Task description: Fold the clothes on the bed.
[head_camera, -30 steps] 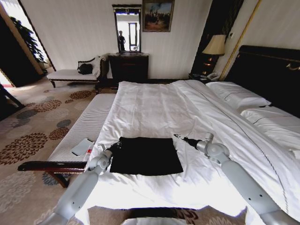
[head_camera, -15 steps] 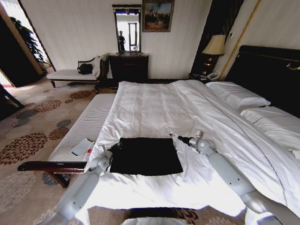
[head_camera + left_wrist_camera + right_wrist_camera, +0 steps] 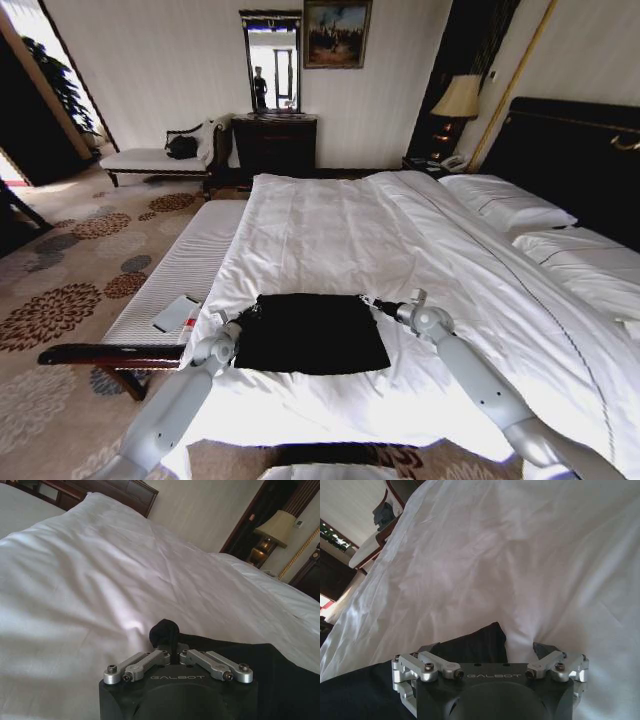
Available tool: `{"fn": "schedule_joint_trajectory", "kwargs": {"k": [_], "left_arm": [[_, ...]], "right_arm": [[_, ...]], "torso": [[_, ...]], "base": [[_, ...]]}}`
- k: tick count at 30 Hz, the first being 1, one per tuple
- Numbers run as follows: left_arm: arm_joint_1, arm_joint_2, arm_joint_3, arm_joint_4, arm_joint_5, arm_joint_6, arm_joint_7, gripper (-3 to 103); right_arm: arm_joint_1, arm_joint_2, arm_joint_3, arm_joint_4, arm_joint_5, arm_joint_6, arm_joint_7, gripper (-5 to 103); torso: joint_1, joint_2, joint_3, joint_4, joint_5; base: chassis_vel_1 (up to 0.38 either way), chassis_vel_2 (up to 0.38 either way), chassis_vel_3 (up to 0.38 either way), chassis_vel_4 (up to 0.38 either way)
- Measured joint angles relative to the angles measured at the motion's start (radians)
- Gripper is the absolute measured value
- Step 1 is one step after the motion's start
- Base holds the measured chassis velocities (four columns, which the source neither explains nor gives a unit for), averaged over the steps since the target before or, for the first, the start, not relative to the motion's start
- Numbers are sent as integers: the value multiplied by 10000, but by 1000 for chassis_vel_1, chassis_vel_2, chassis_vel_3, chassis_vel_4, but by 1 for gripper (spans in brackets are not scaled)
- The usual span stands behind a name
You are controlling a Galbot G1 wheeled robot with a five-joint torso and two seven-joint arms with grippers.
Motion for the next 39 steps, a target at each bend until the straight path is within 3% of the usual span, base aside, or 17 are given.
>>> {"fn": "schedule_joint_trajectory", "kwargs": {"k": [2,7,9,12,14,16,20,21,23,25,28,33,39], "left_arm": [[32,20,2,-57,-5,0,0,3],[98,58,1,-124,-6,0,1,3],[142,52,-38,-149,-6,0,1,3],[170,47,-69,-162,-3,0,2,3],[196,43,-109,-164,8,0,2,3],[197,40,-127,-163,10,0,2,3],[194,31,-148,-163,43,0,2,3],[194,31,-148,-163,43,0,2,3],[190,30,-149,-164,64,0,2,3],[186,31,-149,-165,67,0,2,3],[174,33,-158,-189,69,0,2,3],[178,41,-194,-301,66,-6,2,3],[304,177,-316,-777,64,-68,2,3]], "right_arm": [[3,36,-1,0,-1,0,-12,103],[69,108,-51,-60,-70,-6,-18,90],[71,138,-75,-98,-134,-6,-44,79],[59,156,-86,-101,-180,-6,-64,73],[17,174,-86,-76,-224,-6,-75,57],[2,176,-86,-58,-235,-5,-75,57],[-35,173,-88,14,-238,13,-52,36],[-35,173,-88,14,-238,13,-52,36],[-38,173,-87,41,-233,29,-25,25],[-44,173,-85,57,-230,32,-19,25],[-131,170,-34,189,-196,44,54,8],[-315,152,89,410,-182,66,145,1],[-670,19,468,1142,-7,200,377,0]], "torso": [[0,0,0,-1,1],[0,0,0,0,0],[0,0,0,0,0],[0,0,0,0,1],[0,0,0,-2,1],[0,0,0,-1,1],[-1,0,0,0,1],[-1,0,0,0,1],[-1,0,0,0,1],[-1,0,0,0,1],[-1,0,0,0,1],[-1,0,0,0,2],[-1,0,1,-1,1]], "base": [[0,0,0,0],[0,0,0,0],[0,0,0,0],[0,0,0,0],[0,0,0,0],[0,0,0,0],[0,0,0,0],[0,0,0,0],[0,0,0,0],[0,0,0,0],[0,0,0,0],[0,0,0,0],[0,0,0,0]]}}
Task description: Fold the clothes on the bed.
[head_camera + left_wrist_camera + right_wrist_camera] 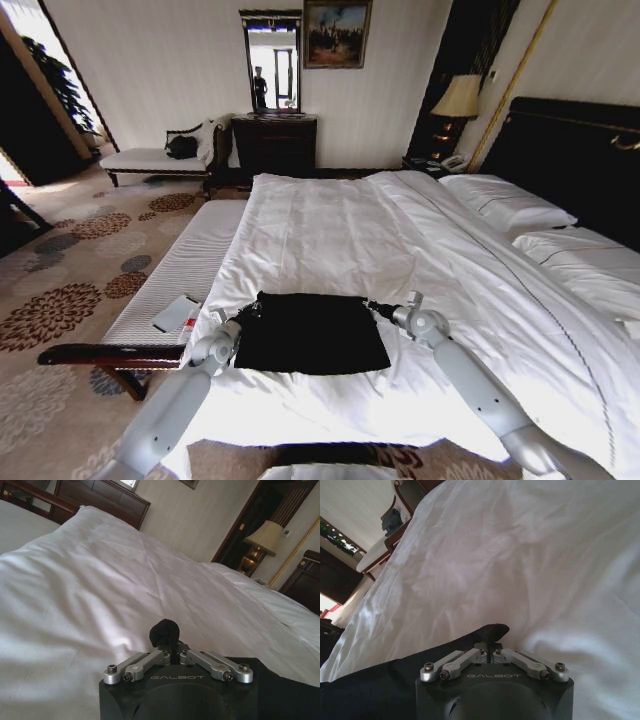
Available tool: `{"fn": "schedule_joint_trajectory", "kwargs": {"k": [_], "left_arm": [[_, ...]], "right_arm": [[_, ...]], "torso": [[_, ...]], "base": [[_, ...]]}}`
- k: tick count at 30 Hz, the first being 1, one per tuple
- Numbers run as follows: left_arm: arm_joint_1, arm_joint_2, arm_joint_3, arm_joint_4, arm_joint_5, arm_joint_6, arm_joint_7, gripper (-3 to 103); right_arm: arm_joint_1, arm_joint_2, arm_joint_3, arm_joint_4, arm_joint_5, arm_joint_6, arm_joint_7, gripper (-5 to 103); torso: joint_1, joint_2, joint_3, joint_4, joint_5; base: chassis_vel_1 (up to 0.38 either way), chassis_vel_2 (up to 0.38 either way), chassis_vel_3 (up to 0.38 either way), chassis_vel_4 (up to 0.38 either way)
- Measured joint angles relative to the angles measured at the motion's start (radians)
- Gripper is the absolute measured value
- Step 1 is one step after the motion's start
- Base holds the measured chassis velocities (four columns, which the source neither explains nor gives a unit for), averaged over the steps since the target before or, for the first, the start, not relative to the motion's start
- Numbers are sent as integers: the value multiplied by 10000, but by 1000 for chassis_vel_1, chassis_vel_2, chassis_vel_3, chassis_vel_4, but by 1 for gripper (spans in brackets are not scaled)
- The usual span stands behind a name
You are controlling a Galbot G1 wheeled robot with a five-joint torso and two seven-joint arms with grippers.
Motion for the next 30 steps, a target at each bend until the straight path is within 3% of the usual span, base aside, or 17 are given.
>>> {"fn": "schedule_joint_trajectory", "kwargs": {"k": [7,15,22,30], "left_arm": [[172,416,-457,-1010,-287,-70,3,3],[413,1469,-1198,-3773,-991,-297,2,3],[562,2050,-1901,-5088,-1557,-431,3,3],[2082,2241,-3181,-6245,-1510,-531,-3,3]], "right_arm": [[-379,-333,473,1698,153,376,255,0],[-472,-966,1371,4263,580,968,598,0],[-877,-1337,2301,5551,608,1440,450,0],[-2059,-1685,3943,7193,1449,1242,937,0]], "torso": [[-1,0,0,-1,0],[-1,1,-1,0,0],[-1,1,-1,-2,2],[0,0,-1,3,1]], "base": [[0,0,0,0],[0,0,0,0],[0,0,0,0],[0,0,0,0]]}}
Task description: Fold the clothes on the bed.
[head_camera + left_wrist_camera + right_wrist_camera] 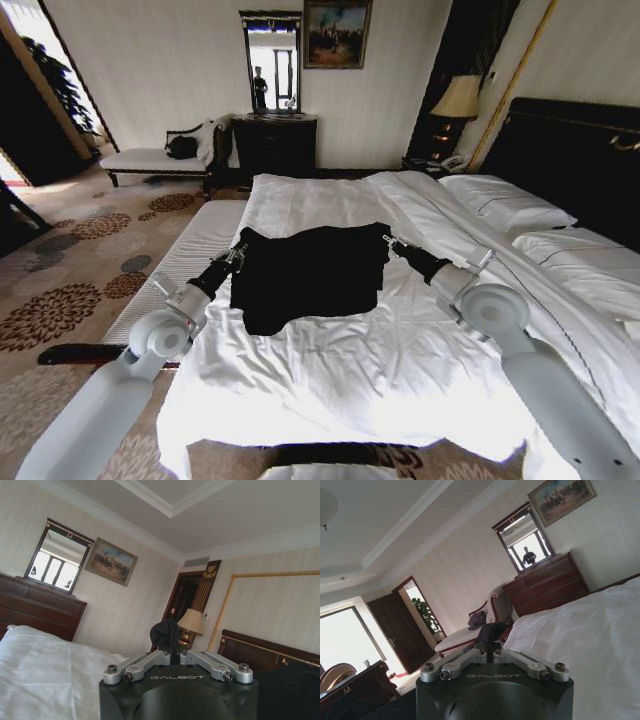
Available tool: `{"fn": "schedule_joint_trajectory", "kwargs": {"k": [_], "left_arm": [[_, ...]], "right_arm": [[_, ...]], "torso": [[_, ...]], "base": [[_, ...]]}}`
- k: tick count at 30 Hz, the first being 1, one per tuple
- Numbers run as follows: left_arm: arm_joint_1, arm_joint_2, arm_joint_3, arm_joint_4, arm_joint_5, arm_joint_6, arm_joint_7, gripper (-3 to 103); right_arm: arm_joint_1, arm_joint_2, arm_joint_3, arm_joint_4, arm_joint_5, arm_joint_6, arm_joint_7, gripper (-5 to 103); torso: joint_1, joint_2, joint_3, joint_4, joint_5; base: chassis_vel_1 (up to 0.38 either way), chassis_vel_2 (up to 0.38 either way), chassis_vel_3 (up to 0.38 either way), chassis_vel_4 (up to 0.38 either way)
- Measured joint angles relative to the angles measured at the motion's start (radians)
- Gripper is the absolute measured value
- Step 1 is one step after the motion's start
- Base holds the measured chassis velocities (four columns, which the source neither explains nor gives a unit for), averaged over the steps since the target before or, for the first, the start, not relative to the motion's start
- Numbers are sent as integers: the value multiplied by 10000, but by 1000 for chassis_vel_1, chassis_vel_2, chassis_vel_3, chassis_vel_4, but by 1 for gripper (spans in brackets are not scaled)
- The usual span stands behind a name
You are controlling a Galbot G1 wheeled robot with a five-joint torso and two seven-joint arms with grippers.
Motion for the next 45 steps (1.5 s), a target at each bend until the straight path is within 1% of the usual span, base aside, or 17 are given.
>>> {"fn": "schedule_joint_trajectory", "kwargs": {"k": [1,2,5,8,15,19,20,24,25,30,31,32,36,37,42,43,45], "left_arm": [[316,-88,-197,-343,0,2,1,3],[316,-88,-197,-343,0,2,1,3],[1281,-343,-726,-1405,-136,110,3,3],[2008,-380,-912,-1923,-182,207,3,3],[2730,-210,-1184,-2170,-439,344,6,3],[1416,-122,-414,-85,-872,547,-2,3],[1416,-122,-414,-85,-872,547,-2,3],[-116,-499,856,2041,-478,639,3,3],[-116,-499,856,2041,-478,639,3,3],[-2466,-1252,2984,4903,71,563,1,3],[-2466,-1252,2984,4903,71,563,1,3],[-2939,-1402,3328,5404,134,550,-2,3],[-4626,-2074,4269,7504,513,360,8,3],[-4626,-2074,4269,7504,513,360,8,3],[-6175,-2785,4850,9718,658,256,30,3],[-6175,-2785,4850,9718,658,256,30,3],[-6807,-3055,5048,10560,830,172,31,3]], "right_arm": [[-392,1,457,345,236,-110,167,0],[-392,1,457,345,236,-110,167,0],[-1734,69,1852,1354,1243,-740,971,0],[-2602,163,2504,1930,1558,-1158,1415,0],[-3046,359,2627,2139,1808,-1528,2056,0],[-1859,458,991,488,1336,-1587,2175,0],[-1859,458,991,488,1336,-1587,2175,0],[-332,560,-730,-1754,221,-1583,1658,0],[-332,560,-730,-1754,221,-1583,1658,0],[2338,883,-3335,-5475,-519,-1167,918,0],[2338,883,-3335,-5475,-519,-1167,918,0],[2820,963,-3740,-6165,-717,-1028,704,0],[4170,1287,-4934,-8094,-1725,-409,-289,0],[4170,1287,-4934,-8094,-1725,-409,-289,0],[5184,1700,-5766,-9518,-2409,110,-774,0],[5184,1700,-5766,-9518,-2409,110,-774,0],[5597,1913,-5975,-10351,-2661,260,-1012,0]], "torso": [[0,0,0,1,-2],[0,0,0,1,-2],[-1,1,-1,-9,0],[-2,1,-2,-7,1],[-3,2,-2,0,-2],[-2,0,2,-3,0],[-2,0,2,-3,0],[3,-2,5,-2,-2],[3,-2,5,-2,-2],[2,-3,5,-3,2],[2,-3,5,-3,2],[3,-4,6,3,-2],[6,-4,6,-7,0],[6,-4,6,-7,0],[2,-3,3,-1,-5],[2,-3,3,-1,-5],[2,-3,3,0,1]], "base": [[0,0,0,0],[0,0,0,0],[0,0,0,0],[0,0,0,0],[0,0,0,0],[0,0,0,0],[0,0,0,0],[0,0,0,0],[0,0,0,0],[0,0,0,0],[0,0,0,0],[0,0,0,0],[0,0,0,0],[0,0,0,0],[0,0,0,0],[0,0,0,0],[0,0,0,0]]}}
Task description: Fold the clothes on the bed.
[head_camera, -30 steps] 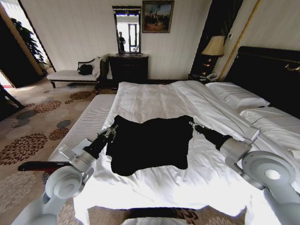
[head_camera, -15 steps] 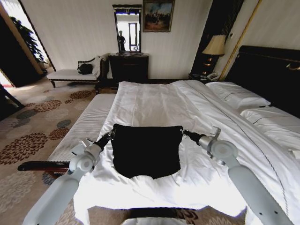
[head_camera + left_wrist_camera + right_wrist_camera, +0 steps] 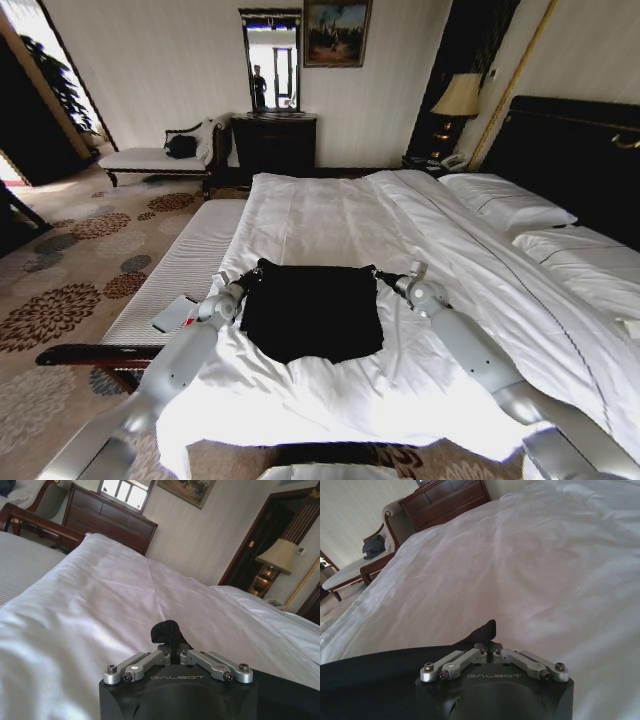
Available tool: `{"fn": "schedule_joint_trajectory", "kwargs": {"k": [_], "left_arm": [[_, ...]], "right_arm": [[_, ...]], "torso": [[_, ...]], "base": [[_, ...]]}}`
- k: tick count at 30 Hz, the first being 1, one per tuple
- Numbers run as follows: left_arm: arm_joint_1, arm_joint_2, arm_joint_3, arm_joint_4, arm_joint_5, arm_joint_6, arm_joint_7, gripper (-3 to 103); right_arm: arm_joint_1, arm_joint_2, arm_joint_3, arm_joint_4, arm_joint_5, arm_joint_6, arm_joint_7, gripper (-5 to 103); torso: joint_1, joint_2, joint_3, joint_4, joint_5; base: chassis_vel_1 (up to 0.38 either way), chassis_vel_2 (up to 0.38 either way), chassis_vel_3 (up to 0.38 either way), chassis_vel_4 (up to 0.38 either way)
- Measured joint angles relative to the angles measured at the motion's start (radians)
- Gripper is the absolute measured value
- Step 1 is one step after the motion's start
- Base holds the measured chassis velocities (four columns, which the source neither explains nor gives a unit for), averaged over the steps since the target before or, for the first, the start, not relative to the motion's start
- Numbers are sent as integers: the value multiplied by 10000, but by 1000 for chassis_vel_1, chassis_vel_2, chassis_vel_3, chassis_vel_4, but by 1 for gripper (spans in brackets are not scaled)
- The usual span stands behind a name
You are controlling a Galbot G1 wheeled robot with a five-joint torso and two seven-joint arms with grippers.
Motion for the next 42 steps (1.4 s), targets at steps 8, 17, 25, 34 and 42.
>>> {"fn": "schedule_joint_trajectory", "kwargs": {"k": [8,17,25,34,42], "left_arm": [[-1400,-1071,293,2051,435,-348,-14,3],[-86,-769,124,731,615,-658,-46,3],[1048,-303,-277,-531,743,-1854,-46,3],[3108,383,-944,-3368,802,-2049,-45,3],[4098,586,-1292,-4094,1143,-2206,-41,3]], "right_arm": [[1058,623,-344,-1912,-886,648,-721,0],[246,514,1,-1142,-1445,1161,-971,0],[-1198,216,793,1087,-2041,1780,-1230,0],[-3659,59,1670,3221,-3378,2433,-1346,0],[-5283,23,2541,4343,-4193,2817,-1396,0]], "torso": [[1,1,0,-6,-2],[-6,2,-3,3,-3],[-5,3,-3,-5,-2],[-5,3,-3,-8,5],[-1,4,-3,-3,-3]], "base": [[0,0,0,0],[0,0,0,0],[0,0,0,0],[0,0,0,0],[0,0,0,0]]}}
